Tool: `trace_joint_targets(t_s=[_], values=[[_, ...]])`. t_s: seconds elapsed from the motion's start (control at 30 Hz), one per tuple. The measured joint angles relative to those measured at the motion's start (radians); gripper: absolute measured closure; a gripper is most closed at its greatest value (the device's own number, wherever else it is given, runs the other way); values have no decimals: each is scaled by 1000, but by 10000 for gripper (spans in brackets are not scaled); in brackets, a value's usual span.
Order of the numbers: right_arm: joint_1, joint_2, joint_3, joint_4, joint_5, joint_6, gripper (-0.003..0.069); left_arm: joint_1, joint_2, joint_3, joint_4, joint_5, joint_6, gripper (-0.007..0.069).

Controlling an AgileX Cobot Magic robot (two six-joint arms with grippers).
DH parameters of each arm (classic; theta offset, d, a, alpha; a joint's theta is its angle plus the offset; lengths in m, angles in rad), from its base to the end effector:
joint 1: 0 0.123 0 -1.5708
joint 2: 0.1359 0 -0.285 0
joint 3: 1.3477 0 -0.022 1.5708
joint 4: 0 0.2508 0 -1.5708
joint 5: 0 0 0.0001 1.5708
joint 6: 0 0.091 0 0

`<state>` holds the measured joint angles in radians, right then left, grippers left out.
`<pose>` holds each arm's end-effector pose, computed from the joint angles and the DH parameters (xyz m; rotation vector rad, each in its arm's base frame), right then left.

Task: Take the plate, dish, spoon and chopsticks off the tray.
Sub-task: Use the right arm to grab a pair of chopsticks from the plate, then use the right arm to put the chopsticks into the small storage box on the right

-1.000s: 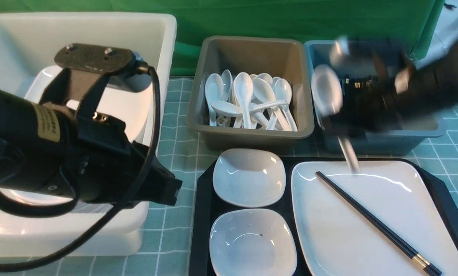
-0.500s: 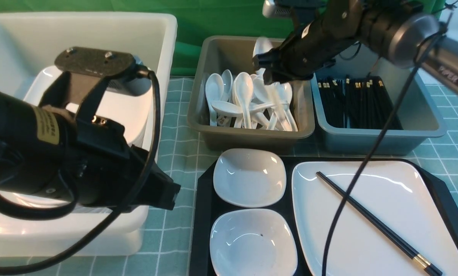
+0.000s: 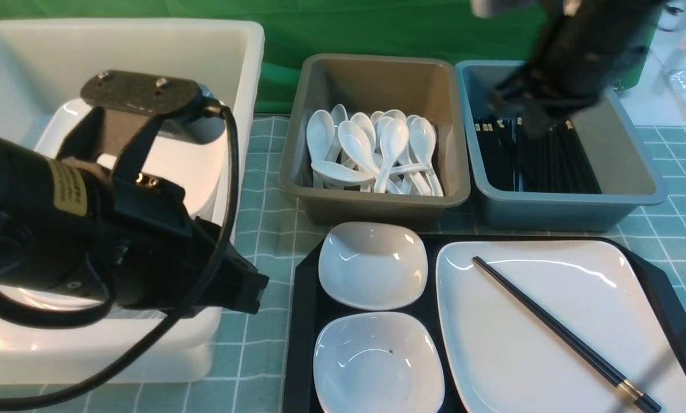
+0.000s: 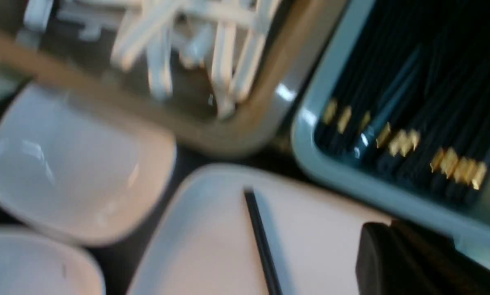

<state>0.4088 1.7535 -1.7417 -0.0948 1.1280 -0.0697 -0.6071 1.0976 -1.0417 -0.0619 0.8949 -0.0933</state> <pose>0.3542 0.1450 0.3558 -0.6425 2.5352 -0.0074 0.1738 -0.1261 0.3527 0.6028 2.3961 -0.3855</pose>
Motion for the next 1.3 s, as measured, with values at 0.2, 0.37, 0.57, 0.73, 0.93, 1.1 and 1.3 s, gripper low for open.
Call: trace_joint_targets(t_s=[0.2, 0.37, 0.57, 0.73, 0.93, 1.1, 1.3], values=[[0, -199, 495, -2, -212, -10, 437, 0, 0, 1, -18, 0, 0, 616], [-6, -148, 724, -6, -400, 12, 109, 0, 0, 1, -18, 0, 0, 616], [-50, -51, 750, -9, -476, 93, 111, 0, 0, 1, -18, 0, 0, 616], [-74, 5, 748, -5, -476, 109, 319, 0, 0, 1, -25, 0, 0, 616], [-75, -27, 750, 8, -451, 109, 515, 0, 0, 1, -29, 0, 0, 616], [-75, -170, 724, 48, -396, 107, 515, 0, 0, 1, -30, 0, -3, 616], [-97, -272, 534, 78, -395, 81, 515, 0, 0, 1, -30, -3, -3, 616]])
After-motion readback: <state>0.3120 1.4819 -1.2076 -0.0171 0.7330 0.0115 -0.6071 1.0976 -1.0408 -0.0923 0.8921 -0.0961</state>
